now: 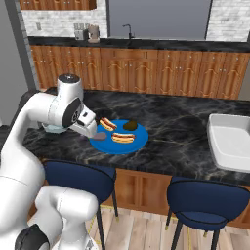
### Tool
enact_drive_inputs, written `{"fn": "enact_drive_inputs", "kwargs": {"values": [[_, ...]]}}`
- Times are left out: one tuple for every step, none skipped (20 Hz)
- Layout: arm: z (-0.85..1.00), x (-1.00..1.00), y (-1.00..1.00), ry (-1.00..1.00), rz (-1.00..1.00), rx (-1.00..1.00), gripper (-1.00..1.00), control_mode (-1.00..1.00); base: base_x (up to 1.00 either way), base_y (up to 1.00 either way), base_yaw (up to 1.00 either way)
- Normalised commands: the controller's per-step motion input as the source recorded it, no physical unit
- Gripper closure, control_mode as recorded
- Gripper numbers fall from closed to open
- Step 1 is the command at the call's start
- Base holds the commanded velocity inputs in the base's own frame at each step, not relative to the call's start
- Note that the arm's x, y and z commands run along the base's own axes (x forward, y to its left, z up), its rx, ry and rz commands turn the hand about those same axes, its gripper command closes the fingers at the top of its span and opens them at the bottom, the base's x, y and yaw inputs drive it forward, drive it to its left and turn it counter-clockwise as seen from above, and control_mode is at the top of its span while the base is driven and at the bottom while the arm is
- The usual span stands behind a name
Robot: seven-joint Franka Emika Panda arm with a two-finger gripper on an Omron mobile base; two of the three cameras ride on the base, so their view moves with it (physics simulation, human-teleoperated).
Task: Place one cooked food and one vegetable from the large plate to each tupperware container.
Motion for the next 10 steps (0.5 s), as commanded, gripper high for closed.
{"fn": "enact_drive_inputs", "kwargs": {"values": [[-0.12,0.39,0.28,0.11,-0.33,0.03,-1.0,-1.0,0.0,0.0,0.0],[-0.01,0.36,0.3,0.21,-0.34,0.0,-1.0,-1.0,0.0,0.0,0.0],[-0.01,0.47,0.26,0.39,-0.4,0.0,-1.0,-1.0,0.0,0.0,0.0],[-0.03,0.59,0.26,0.44,-0.42,-0.01,-1.0,-1.0,0.0,0.0,0.0],[0.0,0.46,0.06,0.46,-0.43,0.0,-1.0,-1.0,0.0,0.0,0.0],[0.0,0.56,0.05,0.49,-0.45,0.0,-1.0,-1.0,0.0,0.0,0.0],[0.0,0.61,0.03,0.46,-0.46,0.0,-1.0,-1.0,0.0,0.0,0.0],[-0.16,0.67,0.03,0.25,-0.43,-0.01,-1.0,-1.0,0.0,0.0,0.0],[-0.3,0.64,0.01,0.0,-0.36,0.0,-1.0,-1.0,0.0,0.0,0.0],[-0.33,0.71,0.0,0.0,-0.28,0.0,-1.0,-1.0,0.0,0.0,0.0]]}}
